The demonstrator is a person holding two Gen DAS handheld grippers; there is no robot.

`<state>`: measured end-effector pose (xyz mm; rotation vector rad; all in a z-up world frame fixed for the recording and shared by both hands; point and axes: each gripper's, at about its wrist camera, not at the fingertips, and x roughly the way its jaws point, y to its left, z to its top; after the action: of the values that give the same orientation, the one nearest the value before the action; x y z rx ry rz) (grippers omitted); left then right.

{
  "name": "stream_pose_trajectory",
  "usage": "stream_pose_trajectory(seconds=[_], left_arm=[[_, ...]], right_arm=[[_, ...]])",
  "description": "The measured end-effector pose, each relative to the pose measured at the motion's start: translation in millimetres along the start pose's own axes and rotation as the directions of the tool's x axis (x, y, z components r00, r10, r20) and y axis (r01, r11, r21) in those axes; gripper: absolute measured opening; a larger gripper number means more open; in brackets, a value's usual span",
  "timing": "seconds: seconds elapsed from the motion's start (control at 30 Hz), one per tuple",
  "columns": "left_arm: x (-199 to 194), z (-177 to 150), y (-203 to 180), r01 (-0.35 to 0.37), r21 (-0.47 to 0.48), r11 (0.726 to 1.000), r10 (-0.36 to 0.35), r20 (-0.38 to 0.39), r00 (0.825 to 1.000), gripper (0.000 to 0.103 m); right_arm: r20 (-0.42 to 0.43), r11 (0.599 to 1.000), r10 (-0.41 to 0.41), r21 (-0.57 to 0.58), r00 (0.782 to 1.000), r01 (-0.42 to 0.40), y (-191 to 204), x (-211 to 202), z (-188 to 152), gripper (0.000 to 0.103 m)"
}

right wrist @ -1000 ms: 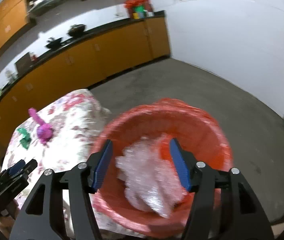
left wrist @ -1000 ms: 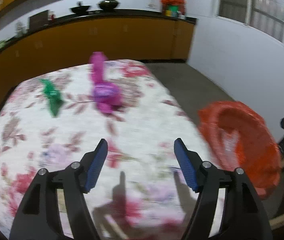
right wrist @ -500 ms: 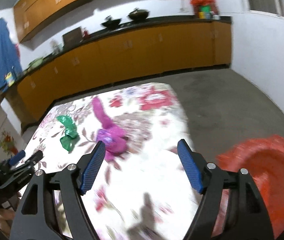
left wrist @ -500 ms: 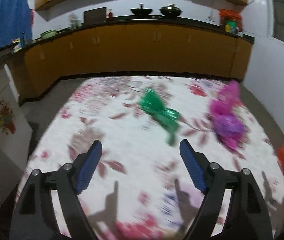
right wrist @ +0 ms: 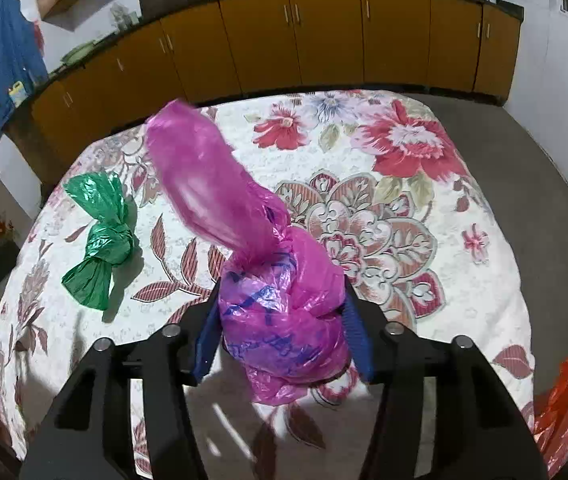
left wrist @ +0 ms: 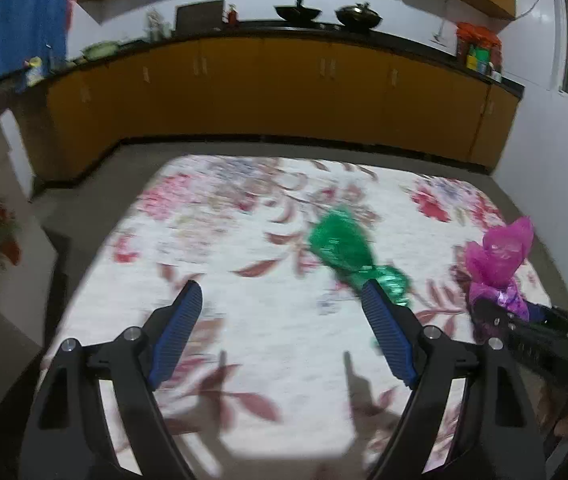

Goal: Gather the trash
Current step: 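Grasp the green bag with the left tool while the right tool grasps the purple bag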

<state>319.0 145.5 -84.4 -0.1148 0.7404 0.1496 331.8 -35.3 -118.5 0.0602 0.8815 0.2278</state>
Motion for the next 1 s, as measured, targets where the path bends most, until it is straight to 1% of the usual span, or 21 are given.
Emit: stream_pose_trajectory(seconds=[0.1, 0.17, 0.23, 0.3, 0.37, 0.4, 0.43, 0.47, 0.5, 0.57, 0.67, 0.8, 1.0], left_arm=[[15, 3, -23, 0.031, 0.020, 0.999, -0.031, -0.026, 0.999, 0.080], [26, 6, -38, 0.029, 0.040, 0.999, -0.027, -0.035, 0.999, 0.080], [44, 9, -53, 0.010, 0.062, 0.998, -0.006, -0.065, 0.998, 0.081], [65, 10, -60, -0.028, 0.073, 0.997, 0.036, -0.110, 0.993, 0.079], [80, 9, -60, -0.046, 0.061, 0.997, 0.054, -0.148, 0.988, 0.065], [88, 8, -59, -0.044, 0.046, 0.998, 0.052, -0.173, 0.984, 0.049], [90, 7, -58, -0.038, 0.036, 0.999, 0.044, -0.182, 0.982, 0.040], [89, 7, -57, -0.039, 0.037, 0.999, 0.044, -0.164, 0.986, 0.034], [88, 6, -57, -0.024, 0.039, 0.999, 0.031, -0.168, 0.985, 0.030], [82, 4, -56, -0.015, 0.040, 0.999, 0.021, -0.160, 0.987, 0.029], [61, 0, -57, -0.010, 0.059, 0.998, 0.018, -0.129, 0.991, 0.028], [20, -5, -67, -0.004, 0.117, 0.993, 0.013, -0.073, 0.997, 0.028], [-37, -11, -85, -0.013, 0.160, 0.987, 0.012, 0.002, 1.000, 0.028]], right_arm=[[0.032, 1.000, -0.011, 0.005, 0.999, 0.010, -19, -28, -15, 0.051], [0.052, 1.000, -0.020, 0.015, 0.998, 0.019, -33, -47, -27, 0.052], [0.060, 0.999, -0.024, 0.029, 0.998, 0.022, -46, -63, -38, 0.052], [0.065, 0.998, -0.034, 0.048, 0.997, 0.031, -59, -77, -49, 0.052], [0.072, 0.997, -0.038, 0.065, 0.997, 0.033, -70, -90, -58, 0.052], [0.076, 0.997, -0.042, 0.070, 0.996, 0.037, -73, -95, -60, 0.052], [0.083, 0.996, -0.048, 0.076, 0.995, 0.041, -78, -100, -63, 0.052], [0.088, 0.996, -0.054, 0.080, 0.995, 0.047, -82, -103, -64, 0.052], [0.094, 0.995, -0.058, 0.082, 0.994, 0.051, -84, -107, -66, 0.052], [0.105, 0.995, -0.064, 0.086, 0.992, 0.055, -89, -116, -68, 0.052], [0.127, 0.993, -0.069, 0.103, 0.990, 0.056, -97, -132, -72, 0.052], [0.158, 0.989, -0.098, 0.125, 0.983, 0.078, -108, -158, -79, 0.052], [0.183, 0.975, -0.146, 0.194, 0.972, 0.110, -130, -198, -92, 0.052]])
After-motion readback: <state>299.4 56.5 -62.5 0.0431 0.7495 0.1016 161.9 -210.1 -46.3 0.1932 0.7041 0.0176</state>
